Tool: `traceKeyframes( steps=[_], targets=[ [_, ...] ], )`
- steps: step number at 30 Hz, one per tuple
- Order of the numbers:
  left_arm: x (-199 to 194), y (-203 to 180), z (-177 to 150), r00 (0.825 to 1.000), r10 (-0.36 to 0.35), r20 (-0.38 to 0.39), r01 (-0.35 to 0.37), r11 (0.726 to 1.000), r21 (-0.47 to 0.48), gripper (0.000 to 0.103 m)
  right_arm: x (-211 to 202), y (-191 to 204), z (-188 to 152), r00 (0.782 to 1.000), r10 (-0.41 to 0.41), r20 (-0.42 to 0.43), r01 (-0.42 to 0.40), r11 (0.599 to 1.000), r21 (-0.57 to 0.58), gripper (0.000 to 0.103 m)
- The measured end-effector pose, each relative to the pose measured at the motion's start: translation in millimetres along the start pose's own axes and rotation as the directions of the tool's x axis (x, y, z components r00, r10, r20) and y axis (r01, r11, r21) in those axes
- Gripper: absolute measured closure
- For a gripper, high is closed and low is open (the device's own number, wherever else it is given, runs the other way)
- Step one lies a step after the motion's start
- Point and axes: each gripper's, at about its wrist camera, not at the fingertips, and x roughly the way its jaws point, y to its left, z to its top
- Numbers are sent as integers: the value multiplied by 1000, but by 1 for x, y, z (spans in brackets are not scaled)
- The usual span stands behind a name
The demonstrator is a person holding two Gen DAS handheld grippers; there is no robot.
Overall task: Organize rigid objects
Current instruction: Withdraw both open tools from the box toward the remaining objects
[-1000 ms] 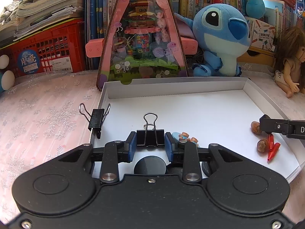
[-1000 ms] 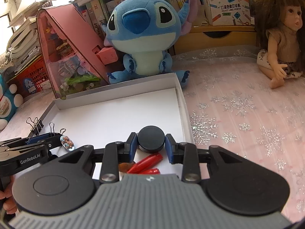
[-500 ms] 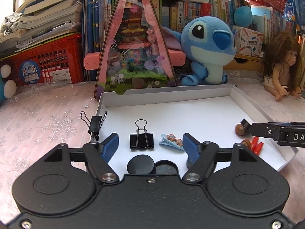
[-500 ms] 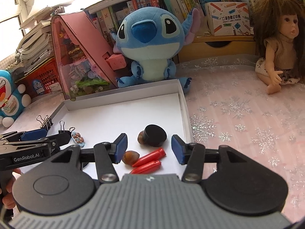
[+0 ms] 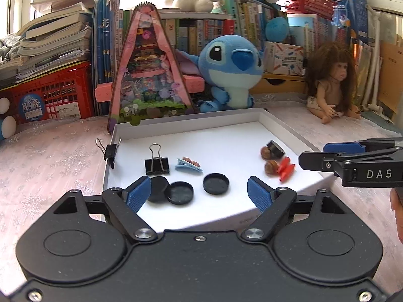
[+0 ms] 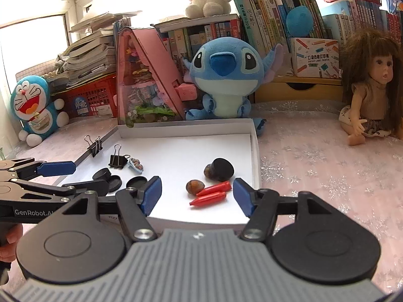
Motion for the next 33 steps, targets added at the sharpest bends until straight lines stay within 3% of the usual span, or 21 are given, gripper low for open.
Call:
traceKeyframes(
  steps=[16, 33],
  targets=[
    [-62, -18, -44, 995, -103, -8, 103, 995, 16, 20, -43, 18, -41, 999, 29, 14, -27, 992, -119, 24],
    [-97, -48, -95, 975, -213, -72, 216, 976, 37, 22, -66, 16, -73, 999, 28, 16, -26, 993, -118, 21]
  ],
)
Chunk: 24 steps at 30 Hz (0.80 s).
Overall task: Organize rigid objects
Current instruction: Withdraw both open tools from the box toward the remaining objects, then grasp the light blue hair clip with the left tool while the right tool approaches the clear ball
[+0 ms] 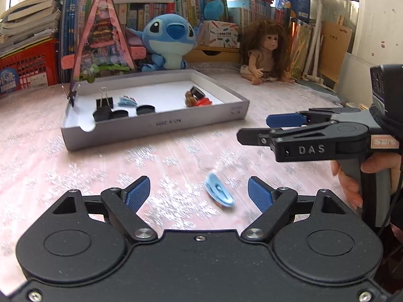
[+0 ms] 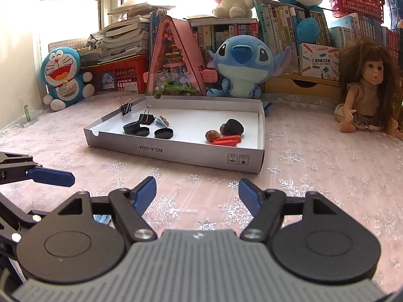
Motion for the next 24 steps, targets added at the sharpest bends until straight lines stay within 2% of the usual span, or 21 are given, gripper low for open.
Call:
traceKeyframes(
  steps=[4, 7, 9, 12, 19, 22, 24],
  targets=[
    [6, -5, -6, 1000, -2, -21, 2, 1000, -10, 36, 0, -2, -3, 1000, -3, -8, 3, 1000, 8, 21],
    [8, -3, -8, 1000, 3, -16, -4, 1000, -30, 51, -1, -2, -5, 1000, 0, -9, 0, 1000, 13, 21],
    [8, 1, -8, 1000, 15, -18, -16, 999, -38, 66, -2, -2, -5, 1000, 3, -10, -3, 1000, 14, 21],
    [8, 10, -7, 999, 35, -21, -36, 997, -66, 83, -2, 0, -6, 1000, 14, -11, -14, 1000, 13, 21],
    [3, 28, -7, 997, 70, -19, -71, 993, -93, 88, -3, 15, -8, 998, 63, -9, -63, 998, -23, 21],
    [1, 28, -9, 998, 57, -17, -58, 994, -89, 88, -3, 24, -8, 998, 55, -1, -55, 997, -59, 21],
    [0, 22, -9, 998, 55, -6, -56, 996, -75, 83, -4, 27, -7, 999, 44, 7, -44, 997, -70, 21]
  ],
)
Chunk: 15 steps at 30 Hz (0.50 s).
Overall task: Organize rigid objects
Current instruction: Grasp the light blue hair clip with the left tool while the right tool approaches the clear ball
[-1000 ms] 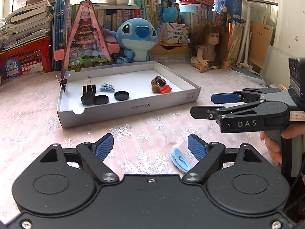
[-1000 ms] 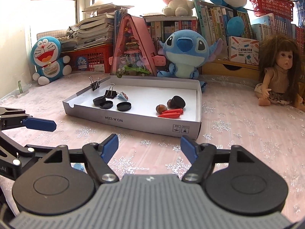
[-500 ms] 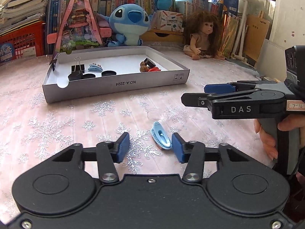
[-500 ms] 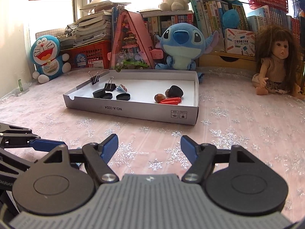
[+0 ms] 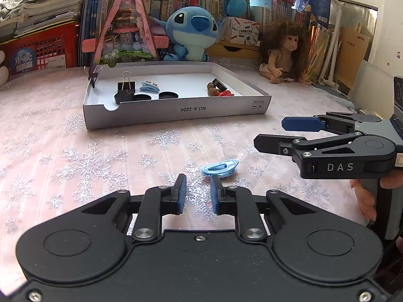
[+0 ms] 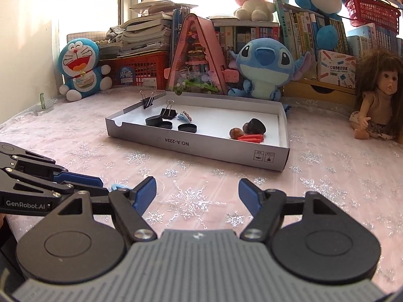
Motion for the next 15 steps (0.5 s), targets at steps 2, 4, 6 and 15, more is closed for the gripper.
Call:
traceKeyframes(
  steps=[2, 4, 6, 15],
  targets=[
    [0, -5, -1, 1000, -6, 5, 6, 1000, 5, 68, 0, -1, 1, 1000, -7, 1, 7, 1000, 4, 21],
    [1, -10, -1, 1000, -2, 14, 2, 1000, -5, 60, 0, -3, 1, 1000, -18, 0, 18, 1000, 6, 21],
    [5, -17, -1, 1000, 1, 17, -1, 1000, -13, 56, -1, -5, 1, 1000, -26, 0, 26, 1000, 10, 21],
    [20, -32, 2, 998, 48, 46, -44, 997, -69, 63, -3, -14, -4, 998, -62, -6, 62, 997, 44, 21]
  ],
)
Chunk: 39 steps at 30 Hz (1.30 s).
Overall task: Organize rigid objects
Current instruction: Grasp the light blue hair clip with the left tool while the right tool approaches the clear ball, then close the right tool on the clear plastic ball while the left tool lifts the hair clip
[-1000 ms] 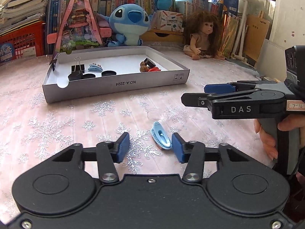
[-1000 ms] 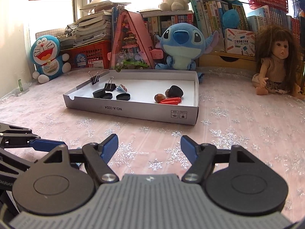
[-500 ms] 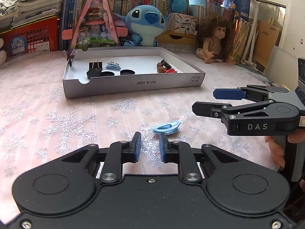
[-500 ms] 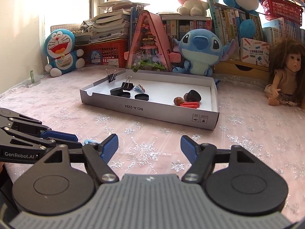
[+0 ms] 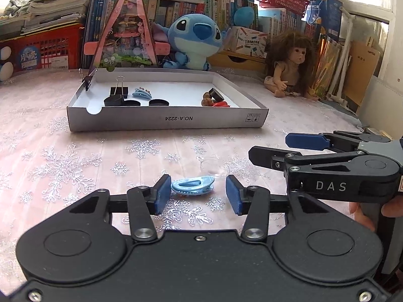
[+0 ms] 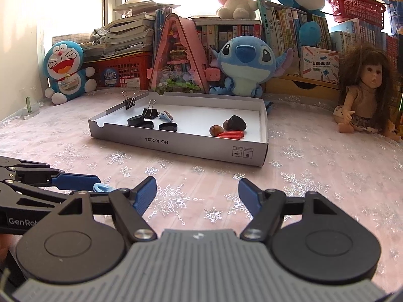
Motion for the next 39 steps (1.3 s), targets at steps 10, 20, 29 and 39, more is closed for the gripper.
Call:
traceKeyframes(
  steps=[10, 20, 29, 39],
  targets=[
    [-6, 11, 0, 1000, 19, 15, -19, 1000, 11, 68, -1, 3, 0, 1000, 25, 3, -25, 1000, 1, 21],
    [-13, 50, 7, 988, 148, 35, -146, 988, -48, 68, 7, 31, 2, 995, 99, -20, -100, 995, -26, 21],
    [-17, 63, 8, 981, 188, 48, -185, 981, -67, 68, 20, 56, 2, 992, 114, -58, -116, 993, -34, 24],
    [-16, 62, 9, 982, 179, 59, -174, 982, -79, 68, 25, 64, 3, 994, 78, -79, -80, 997, -19, 46]
  ],
)
